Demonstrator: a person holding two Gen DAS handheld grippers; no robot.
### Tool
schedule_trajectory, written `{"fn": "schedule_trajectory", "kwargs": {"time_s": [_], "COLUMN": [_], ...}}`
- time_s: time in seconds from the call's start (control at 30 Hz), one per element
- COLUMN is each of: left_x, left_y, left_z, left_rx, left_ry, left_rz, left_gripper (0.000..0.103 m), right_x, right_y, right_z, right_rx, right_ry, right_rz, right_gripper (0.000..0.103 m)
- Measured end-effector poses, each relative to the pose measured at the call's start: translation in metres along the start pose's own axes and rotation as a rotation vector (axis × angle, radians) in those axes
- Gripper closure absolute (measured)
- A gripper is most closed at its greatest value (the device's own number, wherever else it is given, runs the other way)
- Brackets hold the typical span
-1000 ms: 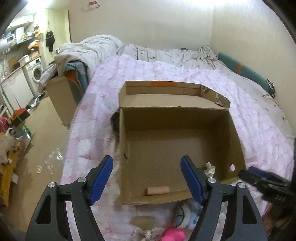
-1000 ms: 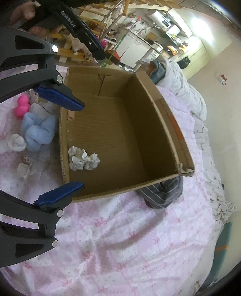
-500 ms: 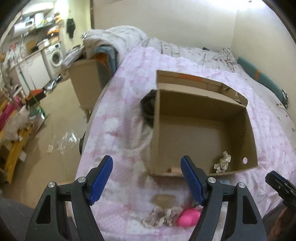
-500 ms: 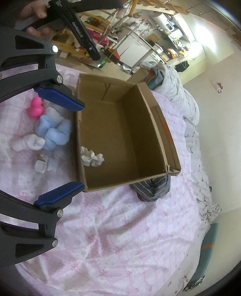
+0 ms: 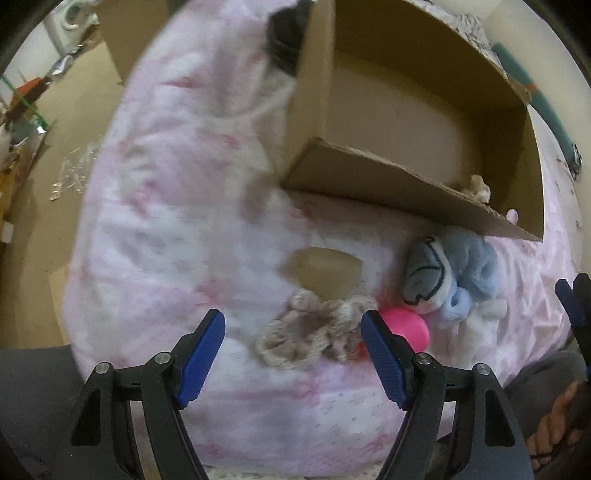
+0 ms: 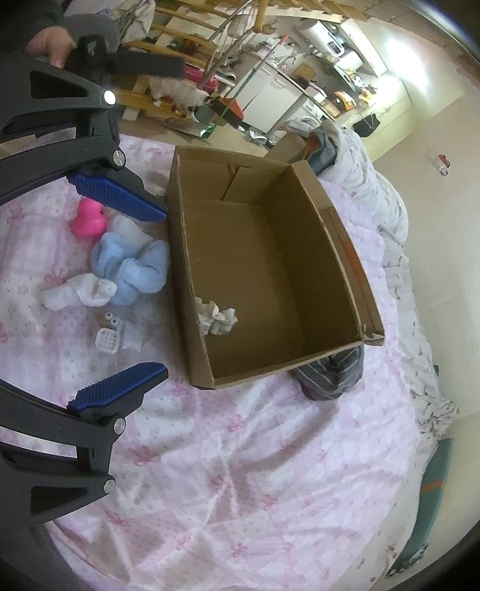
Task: Organize soft objects
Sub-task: 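Grasp the lace scrunchie with the left gripper while the right gripper grasps the white sock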
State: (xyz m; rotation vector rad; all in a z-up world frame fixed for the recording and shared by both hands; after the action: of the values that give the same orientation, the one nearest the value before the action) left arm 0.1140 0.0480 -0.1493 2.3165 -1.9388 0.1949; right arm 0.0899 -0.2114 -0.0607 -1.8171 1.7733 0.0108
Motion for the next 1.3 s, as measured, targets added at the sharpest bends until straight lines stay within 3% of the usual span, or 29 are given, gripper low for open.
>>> {"fn": "schedule_trajectory", "kwargs": {"time_s": [0.3, 0.47, 0.5, 0.53, 0.57, 0.67, 0.73, 0.83, 1.0, 1.1, 1.3], "left_x": [0.027, 0.036, 0.035, 0.033, 0.034, 0.033, 0.03, 0.03, 0.022, 0.023, 0.013], "left_y": [0.0, -0.001, -0.005, -0.009, -0.012, -0.012, -0.01, -0.005, 0.012, 0.019, 0.022], "left_z": [0.028, 0.039, 0.04, 0.041, 0.045, 0.048, 0.045, 0.036, -0.009, -0.04, -0.075], "left_rx": [-0.084, -0.093, -0.096, -0.102, -0.115, -0.112, -0.113, -0.118, -0.04, 0.045, 0.176], "left_ry": [0.039, 0.019, 0.026, 0.024, 0.002, 0.004, -0.004, 0.028, 0.064, 0.06, 0.06], "left_rz": [0.006, 0.005, -0.001, -0.005, -0.002, 0.003, 0.019, 0.012, 0.021, 0.055, 0.038], "left_gripper": [0.029, 0.031, 0.042, 0.065, 0.072, 0.075, 0.09, 0.091, 0.091, 0.091, 0.091], "right_x": [-0.002, -0.003, -0.003, -0.003, -0.003, -0.001, 0.0, 0.0, 0.005, 0.012, 0.012], "right_y": [0.001, 0.001, 0.002, 0.002, 0.002, 0.001, 0.0, -0.001, 0.0, 0.001, 0.01], "right_z": [0.0, 0.0, 0.0, 0.0, 0.001, 0.002, 0.004, 0.005, 0.004, 0.005, 0.031], "right_rx": [-0.006, -0.01, -0.011, -0.011, -0.012, -0.014, -0.016, -0.02, -0.02, -0.035, -0.173], "right_ry": [0.001, 0.004, 0.006, 0.009, 0.01, 0.009, 0.01, 0.013, 0.014, -0.002, 0.029], "right_rz": [-0.002, -0.006, -0.008, -0.009, -0.009, -0.004, -0.001, -0.003, 0.013, 0.046, 0.035], "right_gripper": [0.02, 0.02, 0.02, 0.02, 0.02, 0.02, 0.02, 0.02, 0.02, 0.02, 0.02]}}
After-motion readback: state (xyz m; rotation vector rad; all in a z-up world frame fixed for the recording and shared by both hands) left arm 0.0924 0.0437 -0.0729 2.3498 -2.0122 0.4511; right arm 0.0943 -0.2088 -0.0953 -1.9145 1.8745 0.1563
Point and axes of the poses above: each gripper's, at about its wrist camera, not at the fingertips, and z roughly the way its jaws point, x to its right, y to its underside, the point moved 3 cm from there along z, roughly the way its jaws point, and after that the axes turned 10 degrees about -x, right-handed, at the moved point
